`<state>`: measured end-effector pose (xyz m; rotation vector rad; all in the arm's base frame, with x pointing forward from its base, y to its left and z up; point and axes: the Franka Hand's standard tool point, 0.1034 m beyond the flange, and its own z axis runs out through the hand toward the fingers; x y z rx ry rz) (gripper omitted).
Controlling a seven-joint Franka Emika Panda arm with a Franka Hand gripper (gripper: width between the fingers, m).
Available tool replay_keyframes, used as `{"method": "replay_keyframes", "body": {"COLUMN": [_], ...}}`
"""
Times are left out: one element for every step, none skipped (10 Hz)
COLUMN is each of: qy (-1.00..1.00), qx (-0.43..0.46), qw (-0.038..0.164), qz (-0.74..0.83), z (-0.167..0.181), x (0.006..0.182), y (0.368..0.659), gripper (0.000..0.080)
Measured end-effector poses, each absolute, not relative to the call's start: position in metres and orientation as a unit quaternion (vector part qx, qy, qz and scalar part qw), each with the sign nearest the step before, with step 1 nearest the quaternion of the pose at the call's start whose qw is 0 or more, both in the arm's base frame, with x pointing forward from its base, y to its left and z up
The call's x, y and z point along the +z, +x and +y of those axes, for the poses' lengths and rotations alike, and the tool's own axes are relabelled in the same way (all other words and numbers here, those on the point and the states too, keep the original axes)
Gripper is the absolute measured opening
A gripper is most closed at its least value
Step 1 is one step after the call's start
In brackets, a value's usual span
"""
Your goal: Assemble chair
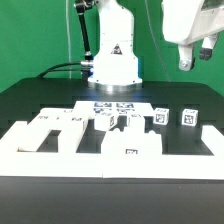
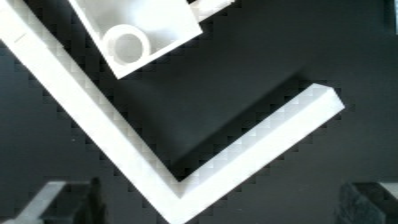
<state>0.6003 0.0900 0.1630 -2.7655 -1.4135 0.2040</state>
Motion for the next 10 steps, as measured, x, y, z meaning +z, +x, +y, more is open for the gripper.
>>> {"method": "replay_keyframes", "body": {"qy": [-0.888, -0.888, -0.888, -0.888, -0.888, -0.890, -0.892, -0.892, -0.895, -0.896], "qx": [0.066, 0.066, 0.066, 0.065, 0.065, 0.066, 0.067, 0.061, 0.058, 0.053], "qw": [0.015, 0.015, 0.015, 0.015, 0.015, 0.014, 0.014, 0.014, 0.013, 0.012], "qz": [-0.454, -0.454, -0.454, -0.455, -0.454, -0.451, -0.447, -0.447, -0.443, -0.441], "z": [0.090, 0.090, 0.090, 0.092, 0.091, 0.091, 0.092, 0.086, 0.080, 0.074], "x": [0.163, 0.163, 0.163, 0.163, 0.163, 0.163, 0.161, 0.154, 0.149, 0.146], "y": [0.600, 0.600, 0.600, 0.600, 0.600, 0.600, 0.600, 0.601, 0.602, 0.604], "gripper": [0.0650, 0.0650, 0.0650, 0.0650, 0.0650, 0.0650, 0.0650, 0.0650, 0.0650, 0.0650]}}
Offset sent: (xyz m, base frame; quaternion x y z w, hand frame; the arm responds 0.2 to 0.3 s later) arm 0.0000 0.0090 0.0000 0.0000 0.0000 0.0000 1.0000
